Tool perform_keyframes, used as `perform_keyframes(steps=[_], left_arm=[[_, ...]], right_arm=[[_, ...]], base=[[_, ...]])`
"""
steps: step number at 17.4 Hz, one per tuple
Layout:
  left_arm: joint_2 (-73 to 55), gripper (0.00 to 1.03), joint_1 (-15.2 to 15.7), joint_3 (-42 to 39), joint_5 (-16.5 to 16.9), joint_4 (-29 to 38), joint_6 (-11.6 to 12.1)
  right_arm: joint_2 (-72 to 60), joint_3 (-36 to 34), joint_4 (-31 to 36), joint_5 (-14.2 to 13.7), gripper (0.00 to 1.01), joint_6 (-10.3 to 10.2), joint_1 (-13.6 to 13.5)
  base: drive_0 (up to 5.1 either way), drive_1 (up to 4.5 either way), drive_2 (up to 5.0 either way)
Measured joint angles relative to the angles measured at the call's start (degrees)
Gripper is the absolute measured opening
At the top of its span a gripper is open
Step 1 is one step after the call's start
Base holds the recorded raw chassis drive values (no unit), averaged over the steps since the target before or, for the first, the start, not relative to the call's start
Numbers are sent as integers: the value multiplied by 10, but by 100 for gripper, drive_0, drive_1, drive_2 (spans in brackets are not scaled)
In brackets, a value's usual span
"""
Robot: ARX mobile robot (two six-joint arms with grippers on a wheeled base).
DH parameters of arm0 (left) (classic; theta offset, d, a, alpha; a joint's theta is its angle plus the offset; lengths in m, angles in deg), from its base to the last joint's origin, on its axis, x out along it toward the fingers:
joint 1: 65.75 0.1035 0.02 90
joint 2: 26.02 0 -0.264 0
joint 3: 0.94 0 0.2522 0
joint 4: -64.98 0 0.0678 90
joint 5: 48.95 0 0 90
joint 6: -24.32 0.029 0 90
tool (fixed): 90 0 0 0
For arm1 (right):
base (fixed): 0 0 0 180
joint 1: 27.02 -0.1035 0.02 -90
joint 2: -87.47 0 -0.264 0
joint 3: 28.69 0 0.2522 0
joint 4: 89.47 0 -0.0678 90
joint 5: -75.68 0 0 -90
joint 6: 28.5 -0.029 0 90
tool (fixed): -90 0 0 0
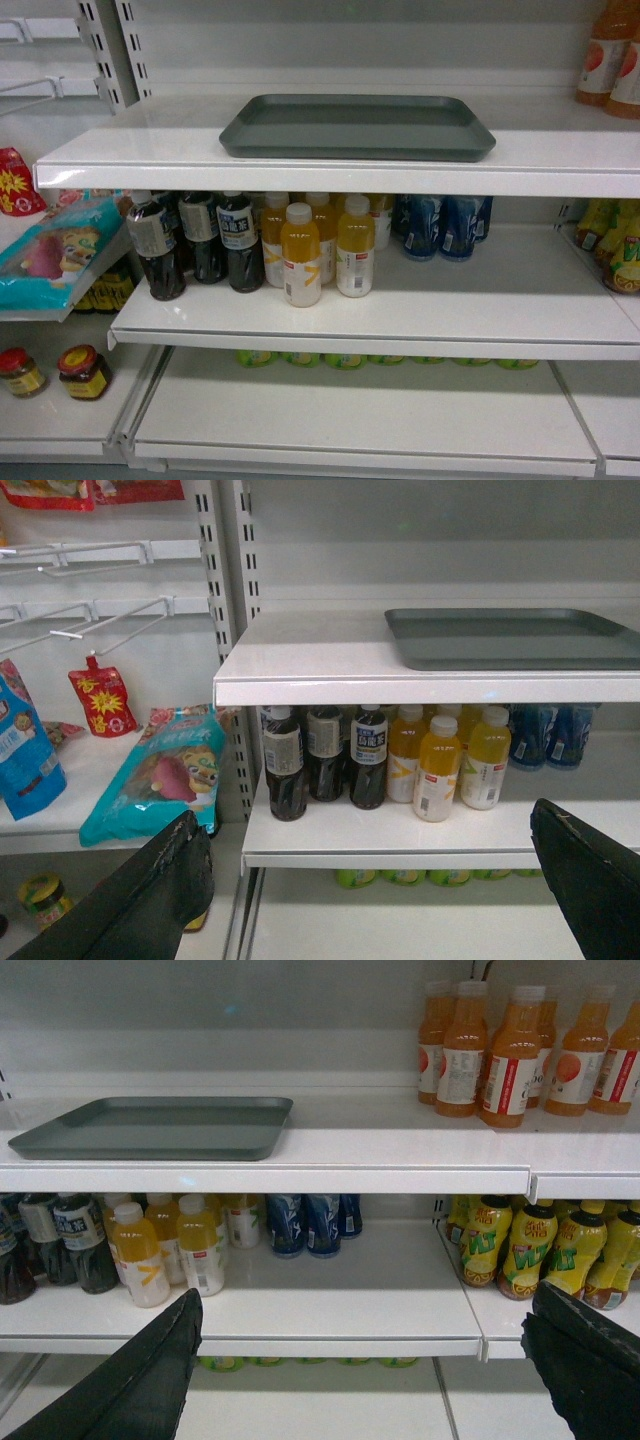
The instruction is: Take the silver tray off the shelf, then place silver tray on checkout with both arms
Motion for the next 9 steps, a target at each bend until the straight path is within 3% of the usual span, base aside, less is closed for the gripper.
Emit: perform_keyframes(steps=[7, 9], left_arm=[[0, 98, 0, 0, 0, -1, 0], [0, 98, 0, 0, 0, 0, 0]], right_arm=[[0, 0, 0, 0, 98, 0, 0], [0, 0, 0, 0, 98, 0, 0]], base=[[4, 76, -68], [5, 432, -422]])
